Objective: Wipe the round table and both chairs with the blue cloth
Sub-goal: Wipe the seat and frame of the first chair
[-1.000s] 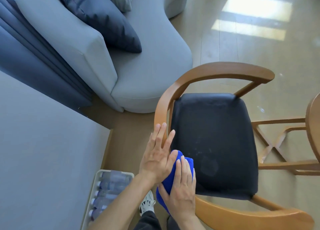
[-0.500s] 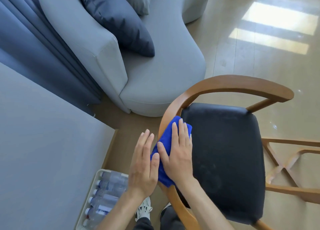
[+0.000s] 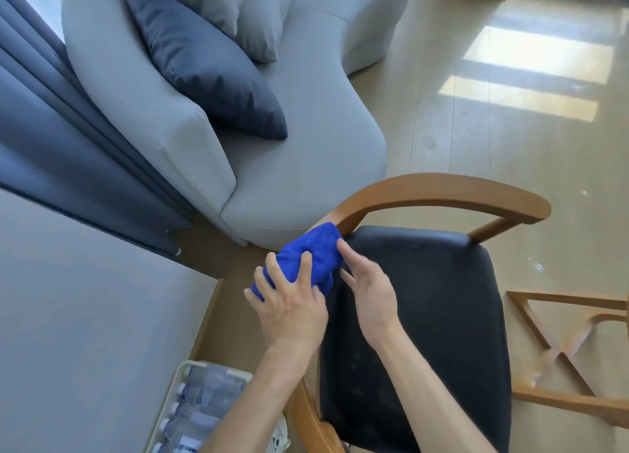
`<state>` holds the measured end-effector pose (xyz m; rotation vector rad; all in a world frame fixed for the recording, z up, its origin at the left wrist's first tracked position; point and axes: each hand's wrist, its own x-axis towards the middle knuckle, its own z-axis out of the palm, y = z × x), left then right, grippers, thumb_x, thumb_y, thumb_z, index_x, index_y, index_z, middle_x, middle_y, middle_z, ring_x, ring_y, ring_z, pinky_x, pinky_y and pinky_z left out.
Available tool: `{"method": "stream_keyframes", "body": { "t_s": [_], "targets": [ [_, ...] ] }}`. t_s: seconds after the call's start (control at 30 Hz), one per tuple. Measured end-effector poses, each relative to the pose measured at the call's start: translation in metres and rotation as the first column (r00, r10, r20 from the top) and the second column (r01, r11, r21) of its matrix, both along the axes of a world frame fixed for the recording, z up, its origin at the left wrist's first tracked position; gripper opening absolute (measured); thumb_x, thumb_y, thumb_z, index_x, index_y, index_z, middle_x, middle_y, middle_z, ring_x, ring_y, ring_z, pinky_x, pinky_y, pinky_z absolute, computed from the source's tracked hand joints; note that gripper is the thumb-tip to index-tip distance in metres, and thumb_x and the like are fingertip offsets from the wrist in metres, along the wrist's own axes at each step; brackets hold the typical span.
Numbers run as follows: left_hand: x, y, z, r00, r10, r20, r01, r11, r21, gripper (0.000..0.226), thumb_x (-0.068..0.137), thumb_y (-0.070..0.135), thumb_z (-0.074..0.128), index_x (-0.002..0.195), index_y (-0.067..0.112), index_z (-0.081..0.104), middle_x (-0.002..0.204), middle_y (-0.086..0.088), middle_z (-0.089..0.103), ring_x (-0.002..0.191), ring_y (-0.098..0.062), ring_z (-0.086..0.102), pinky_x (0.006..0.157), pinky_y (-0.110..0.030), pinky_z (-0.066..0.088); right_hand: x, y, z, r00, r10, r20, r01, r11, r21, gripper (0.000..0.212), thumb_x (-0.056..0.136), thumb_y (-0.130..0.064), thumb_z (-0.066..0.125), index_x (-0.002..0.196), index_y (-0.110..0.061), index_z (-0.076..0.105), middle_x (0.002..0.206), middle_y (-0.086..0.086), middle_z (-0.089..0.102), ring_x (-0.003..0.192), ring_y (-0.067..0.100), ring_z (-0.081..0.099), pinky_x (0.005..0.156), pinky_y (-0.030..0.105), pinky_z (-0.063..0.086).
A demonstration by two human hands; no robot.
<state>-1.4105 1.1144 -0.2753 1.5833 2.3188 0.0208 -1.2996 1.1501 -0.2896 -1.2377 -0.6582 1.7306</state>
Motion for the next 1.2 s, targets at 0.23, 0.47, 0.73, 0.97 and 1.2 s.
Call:
{"method": "stream_keyframes", "body": {
  "t_s": [0.23, 0.47, 0.73, 0.97, 1.2],
  "targets": [
    [-0.017, 0.054, -0.005, 0.986, -0.051, 0.159, 0.056, 0.998, -0.022, 0.044, 0.078, 0.023, 0.054, 0.12, 0.032, 0.046, 0.135, -0.004, 0.032, 0.119, -0.031, 0.036, 0.099, -0.044, 0.037, 0.063, 0.005, -0.035, 0.58, 0.154, 0.8, -0.344, 0.936, 0.069, 0.044, 0.098, -0.017, 0.051, 0.14, -0.027, 0.047, 0.15, -0.021, 0.029, 0.144, 0.004, 0.019, 0.115, 0.024, 0.019],
    [-0.012, 0.079, -0.021, 0.989, -0.144, 0.034, 0.143, 0.989, 0.026, 0.036, 0.082, 0.053, 0.041, 0.112, 0.034, 0.046, 0.121, 0.002, 0.041, 0.11, -0.026, 0.043, 0.09, -0.045, 0.042, 0.171, 0.15, -0.035, -0.111, 0.011, 0.994, -0.365, 0.93, -0.051, 0.056, 0.101, -0.039, 0.036, 0.152, -0.024, 0.018, 0.162, 0.006, 0.005, 0.149, 0.027, 0.0, 0.118, 0.049, 0.003],
    [-0.006, 0.135, -0.046, 0.984, -0.158, 0.08, 0.154, 0.986, 0.056, 0.052, 0.079, 0.051, 0.061, 0.121, 0.024, 0.05, 0.121, -0.003, 0.043, 0.112, -0.028, 0.04, 0.087, -0.045, 0.043, 0.274, 0.191, -0.049, -0.081, 0.206, 0.975, -0.094, 0.973, -0.213, 0.044, 0.1, -0.038, 0.03, 0.14, -0.019, 0.034, 0.147, 0.009, 0.033, 0.138, 0.03, 0.022, 0.113, 0.048, 0.02],
    [0.019, 0.141, -0.059, 0.974, -0.054, -0.219, 0.055, 0.998, -0.004, 0.063, 0.08, 0.061, 0.056, 0.133, 0.027, 0.055, 0.103, -0.02, 0.047, 0.093, -0.036, 0.042, 0.075, -0.051, 0.037, 0.287, 0.209, -0.064, -0.192, 0.238, 0.952, -0.071, 0.964, -0.255, 0.046, 0.098, -0.049, 0.024, 0.128, -0.019, 0.042, 0.13, 0.015, 0.044, 0.119, 0.032, 0.036, 0.102, 0.048, 0.027],
    [0.076, 0.192, -0.072, 0.997, -0.014, -0.081, 0.015, 1.0, 0.009, 0.078, 0.076, 0.078, 0.029, 0.127, 0.024, 0.053, 0.12, -0.015, 0.046, 0.104, -0.036, 0.042, 0.087, -0.051, 0.035, 0.291, 0.208, -0.078, -0.207, 0.159, 0.965, -0.092, 0.979, -0.181, 0.046, 0.097, -0.051, 0.024, 0.124, -0.019, 0.045, 0.129, 0.012, 0.046, 0.118, 0.032, 0.037, 0.1, 0.049, 0.027]
  ]
}}
